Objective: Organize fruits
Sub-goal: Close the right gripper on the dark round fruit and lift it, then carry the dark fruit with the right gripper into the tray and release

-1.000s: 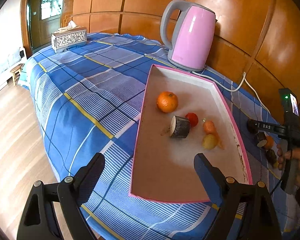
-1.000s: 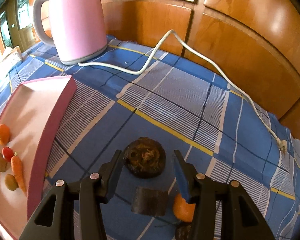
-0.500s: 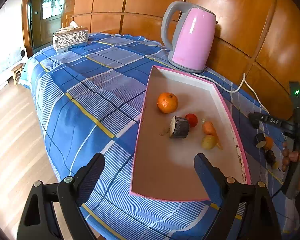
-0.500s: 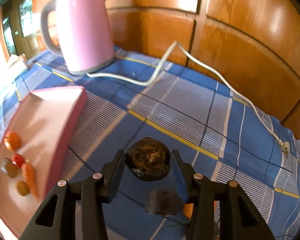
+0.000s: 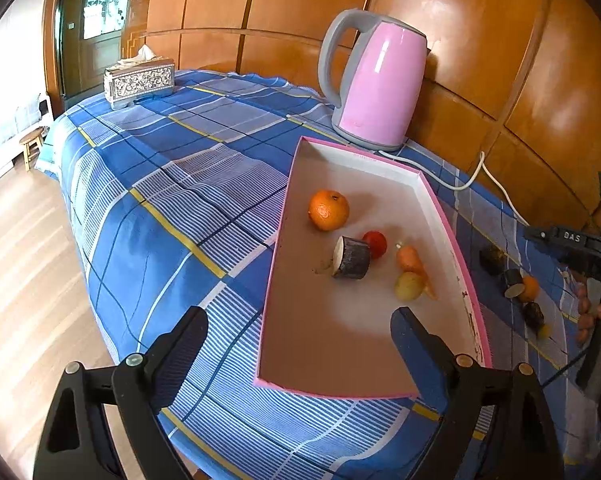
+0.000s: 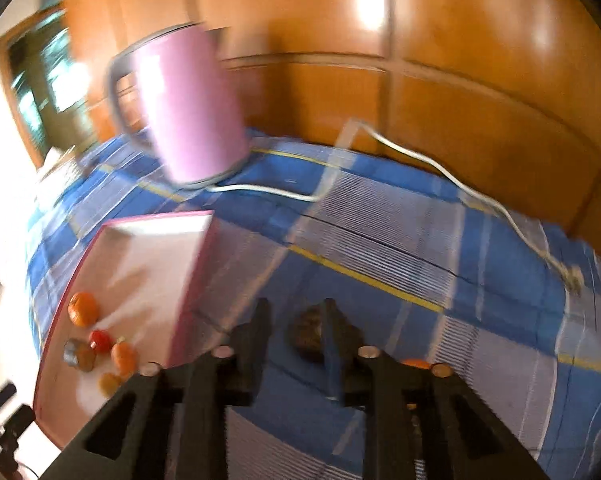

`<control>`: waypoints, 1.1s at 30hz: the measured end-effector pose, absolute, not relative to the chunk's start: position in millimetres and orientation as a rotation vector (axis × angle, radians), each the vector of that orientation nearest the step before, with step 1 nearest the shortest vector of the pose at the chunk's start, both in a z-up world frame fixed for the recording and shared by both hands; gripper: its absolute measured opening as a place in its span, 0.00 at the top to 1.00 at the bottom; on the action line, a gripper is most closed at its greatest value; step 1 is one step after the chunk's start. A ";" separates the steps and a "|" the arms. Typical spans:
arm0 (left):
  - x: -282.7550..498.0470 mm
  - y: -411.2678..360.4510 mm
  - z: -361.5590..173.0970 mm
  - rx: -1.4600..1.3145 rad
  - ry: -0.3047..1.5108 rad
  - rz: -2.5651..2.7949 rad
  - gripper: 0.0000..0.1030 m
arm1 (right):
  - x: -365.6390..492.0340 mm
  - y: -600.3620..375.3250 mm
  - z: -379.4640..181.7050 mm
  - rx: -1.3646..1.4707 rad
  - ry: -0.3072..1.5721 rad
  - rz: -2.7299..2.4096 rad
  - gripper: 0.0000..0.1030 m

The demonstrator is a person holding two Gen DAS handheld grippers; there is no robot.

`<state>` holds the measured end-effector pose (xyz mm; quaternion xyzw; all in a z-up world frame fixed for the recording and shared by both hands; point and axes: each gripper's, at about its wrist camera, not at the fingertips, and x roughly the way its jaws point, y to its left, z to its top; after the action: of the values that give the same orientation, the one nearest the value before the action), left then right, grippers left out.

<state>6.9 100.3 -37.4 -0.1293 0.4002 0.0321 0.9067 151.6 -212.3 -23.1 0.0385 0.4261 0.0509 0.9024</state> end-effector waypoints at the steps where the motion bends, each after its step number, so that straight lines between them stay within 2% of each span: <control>1: 6.9 100.5 -37.4 -0.269 0.826 0.067 0.09 | 153.2 -226.4 -23.9 0.122 0.895 0.087 0.63; 2: 7.3 100.7 -37.6 -0.270 0.825 0.068 0.09 | 154.6 -233.7 -24.7 0.142 0.903 0.080 0.62; 4: 8.1 100.7 -38.3 -0.269 0.827 0.070 0.09 | 159.8 -250.8 -28.4 0.182 0.930 0.067 0.51; 5: 8.3 101.0 -38.6 -0.270 0.828 0.071 0.09 | 162.8 -255.8 -30.8 0.188 0.941 0.061 0.48; 9: 10.3 102.3 -40.5 -0.273 0.836 0.074 0.09 | 172.1 -250.7 -39.8 0.161 0.982 0.087 0.46; 13: 11.4 104.0 -42.9 -0.274 0.844 0.076 0.09 | 180.1 -220.5 -55.9 0.040 1.030 0.150 0.40; 17: 11.7 105.2 -44.1 -0.276 0.847 0.075 0.09 | 186.9 -187.3 -80.4 -0.164 1.089 0.141 0.40; 18: 11.7 105.2 -44.1 -0.277 0.847 0.076 0.09 | 187.4 -185.2 -84.0 -0.183 1.095 0.136 0.44; 19: 11.9 105.5 -44.1 -0.278 0.848 0.077 0.09 | 187.1 -184.5 -87.0 -0.199 1.087 0.118 0.52; 25: 11.4 106.3 -44.1 -0.281 0.845 0.089 0.07 | 175.2 -188.6 -64.1 -0.120 1.000 0.135 0.52; 33: 7.9 95.6 -38.8 -0.230 0.824 0.066 0.07 | 153.3 -132.4 -23.5 -0.074 0.905 0.342 0.52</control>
<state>7.9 95.6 -38.8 -0.1117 0.3995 0.0320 0.9093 153.3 -132.4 -23.5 -0.0354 0.4349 0.1645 0.8846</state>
